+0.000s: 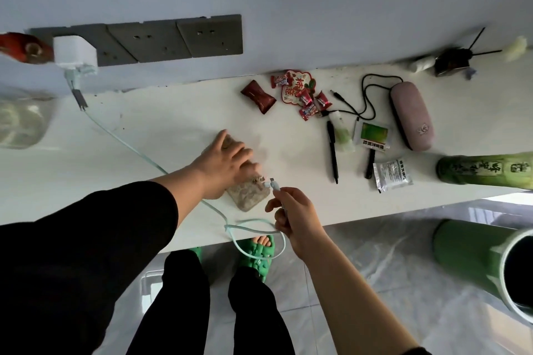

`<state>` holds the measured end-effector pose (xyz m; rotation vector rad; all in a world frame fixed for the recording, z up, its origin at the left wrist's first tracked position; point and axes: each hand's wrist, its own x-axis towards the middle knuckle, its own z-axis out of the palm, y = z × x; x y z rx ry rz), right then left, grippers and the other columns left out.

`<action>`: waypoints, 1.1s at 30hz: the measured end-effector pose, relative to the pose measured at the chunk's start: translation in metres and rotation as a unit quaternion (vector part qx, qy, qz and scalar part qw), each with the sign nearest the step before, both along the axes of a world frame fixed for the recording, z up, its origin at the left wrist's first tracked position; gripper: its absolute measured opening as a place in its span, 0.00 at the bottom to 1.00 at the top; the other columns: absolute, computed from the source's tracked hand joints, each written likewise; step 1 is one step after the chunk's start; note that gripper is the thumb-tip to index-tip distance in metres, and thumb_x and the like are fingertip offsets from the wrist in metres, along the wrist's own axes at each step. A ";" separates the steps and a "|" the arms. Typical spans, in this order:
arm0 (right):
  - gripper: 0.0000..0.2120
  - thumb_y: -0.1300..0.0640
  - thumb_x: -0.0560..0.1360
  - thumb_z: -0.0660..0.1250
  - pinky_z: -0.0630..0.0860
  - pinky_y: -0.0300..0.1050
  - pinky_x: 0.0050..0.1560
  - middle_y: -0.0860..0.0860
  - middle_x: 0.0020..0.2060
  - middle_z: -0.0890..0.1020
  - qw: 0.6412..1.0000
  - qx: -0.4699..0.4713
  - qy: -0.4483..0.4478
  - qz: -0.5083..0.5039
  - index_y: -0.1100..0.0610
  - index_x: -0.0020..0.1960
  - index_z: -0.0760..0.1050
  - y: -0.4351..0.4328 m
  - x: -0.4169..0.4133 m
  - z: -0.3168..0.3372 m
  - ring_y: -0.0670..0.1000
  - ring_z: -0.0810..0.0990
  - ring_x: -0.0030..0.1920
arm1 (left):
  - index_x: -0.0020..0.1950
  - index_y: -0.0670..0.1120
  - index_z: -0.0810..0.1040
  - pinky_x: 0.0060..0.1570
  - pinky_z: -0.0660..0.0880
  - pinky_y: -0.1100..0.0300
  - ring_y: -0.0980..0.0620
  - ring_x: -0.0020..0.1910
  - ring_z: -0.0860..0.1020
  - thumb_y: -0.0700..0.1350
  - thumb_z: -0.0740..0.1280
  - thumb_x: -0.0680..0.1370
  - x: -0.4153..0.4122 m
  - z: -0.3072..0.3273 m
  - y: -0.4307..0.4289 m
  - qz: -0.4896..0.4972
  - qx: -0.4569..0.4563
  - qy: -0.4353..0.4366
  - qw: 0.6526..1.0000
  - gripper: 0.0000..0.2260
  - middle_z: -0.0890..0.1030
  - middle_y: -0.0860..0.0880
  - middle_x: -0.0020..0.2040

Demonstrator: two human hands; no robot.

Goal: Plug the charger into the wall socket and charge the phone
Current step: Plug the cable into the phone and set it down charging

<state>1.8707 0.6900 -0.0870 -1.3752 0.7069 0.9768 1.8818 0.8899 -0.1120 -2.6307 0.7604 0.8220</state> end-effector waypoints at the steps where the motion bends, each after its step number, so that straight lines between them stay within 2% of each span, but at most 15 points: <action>1: 0.05 0.60 0.76 0.64 0.58 0.37 0.21 0.52 0.27 0.80 1.000 0.001 -0.001 -0.002 0.62 0.50 0.72 -0.001 0.001 0.001 0.47 0.62 0.23 | 0.73 0.49 0.51 0.68 0.52 0.32 0.41 0.71 0.59 0.49 0.64 0.73 0.001 0.000 0.001 0.035 -0.004 -0.004 0.999 0.34 0.59 0.43 0.72; 4: 0.04 0.60 0.77 0.64 0.58 0.37 0.20 0.53 0.27 0.81 1.000 0.007 0.002 -0.020 0.61 0.48 0.73 -0.003 0.003 0.002 0.47 0.61 0.23 | 0.74 0.43 0.52 0.67 0.59 0.37 0.42 0.68 0.63 0.56 0.65 0.70 0.002 -0.002 0.004 0.097 -0.020 -0.016 0.995 0.38 0.61 0.43 0.70; 7: 0.04 0.60 0.77 0.64 0.58 0.38 0.21 0.53 0.28 0.81 1.000 0.006 0.004 -0.031 0.61 0.48 0.73 -0.001 0.003 0.002 0.47 0.60 0.22 | 0.74 0.41 0.52 0.58 0.69 0.43 0.41 0.63 0.66 0.55 0.66 0.69 0.002 -0.006 0.002 0.119 -0.028 -0.028 0.992 0.40 0.64 0.42 0.67; 11: 0.06 0.59 0.77 0.64 0.58 0.37 0.21 0.53 0.28 0.82 1.000 0.001 -0.003 -0.022 0.63 0.51 0.73 0.001 0.001 0.005 0.47 0.60 0.23 | 0.75 0.42 0.49 0.56 0.68 0.39 0.39 0.61 0.66 0.51 0.65 0.70 0.003 -0.008 -0.004 0.157 -0.016 -0.027 0.987 0.39 0.62 0.42 0.67; 17: 0.09 0.56 0.77 0.66 0.59 0.39 0.25 0.53 0.33 0.84 0.998 0.015 -0.056 0.000 0.62 0.51 0.76 -0.002 0.011 0.036 0.48 0.60 0.25 | 0.69 0.45 0.59 0.46 0.73 0.48 0.41 0.57 0.71 0.58 0.65 0.64 0.009 0.017 -0.006 0.292 -0.126 -0.068 0.946 0.38 0.69 0.45 0.61; 22: 0.12 0.48 0.75 0.68 0.61 0.42 0.30 0.54 0.34 0.83 0.989 0.040 -0.128 0.060 0.56 0.50 0.80 -0.006 0.023 0.105 0.49 0.62 0.28 | 0.65 0.48 0.61 0.45 0.75 0.49 0.43 0.54 0.72 0.58 0.67 0.59 -0.002 0.084 -0.007 0.401 -0.292 -0.085 0.864 0.37 0.71 0.47 0.58; 25: 0.25 0.33 0.61 0.72 0.63 0.39 0.29 0.51 0.31 0.79 0.977 0.037 -0.171 0.121 0.53 0.47 0.81 -0.004 0.028 0.163 0.46 0.64 0.27 | 0.63 0.51 0.63 0.46 0.77 0.49 0.46 0.53 0.73 0.58 0.69 0.59 -0.017 0.140 0.000 0.436 -0.368 -0.060 0.819 0.35 0.73 0.49 0.56; 28: 0.26 0.30 0.59 0.70 0.65 0.36 0.30 0.48 0.29 0.79 0.953 0.013 -0.231 0.195 0.51 0.45 0.82 -0.001 0.029 0.220 0.44 0.68 0.27 | 0.67 0.52 0.62 0.48 0.77 0.52 0.49 0.53 0.74 0.57 0.71 0.60 -0.039 0.198 0.012 0.429 -0.389 -0.060 0.813 0.38 0.75 0.51 0.57; 31: 0.21 0.35 0.64 0.72 0.66 0.38 0.32 0.47 0.28 0.78 0.930 0.017 -0.278 0.241 0.52 0.42 0.81 0.005 0.029 0.273 0.46 0.69 0.30 | 0.70 0.54 0.59 0.46 0.76 0.59 0.52 0.53 0.76 0.58 0.72 0.61 -0.067 0.252 0.024 0.418 -0.392 -0.079 0.816 0.40 0.73 0.52 0.60; 33: 0.20 0.36 0.63 0.73 0.67 0.36 0.30 0.47 0.26 0.75 0.920 0.019 -0.297 0.256 0.52 0.39 0.81 0.012 0.027 0.304 0.45 0.69 0.29 | 0.71 0.55 0.58 0.46 0.73 0.61 0.54 0.53 0.76 0.58 0.72 0.61 -0.084 0.283 0.032 0.409 -0.386 -0.105 0.820 0.41 0.73 0.54 0.60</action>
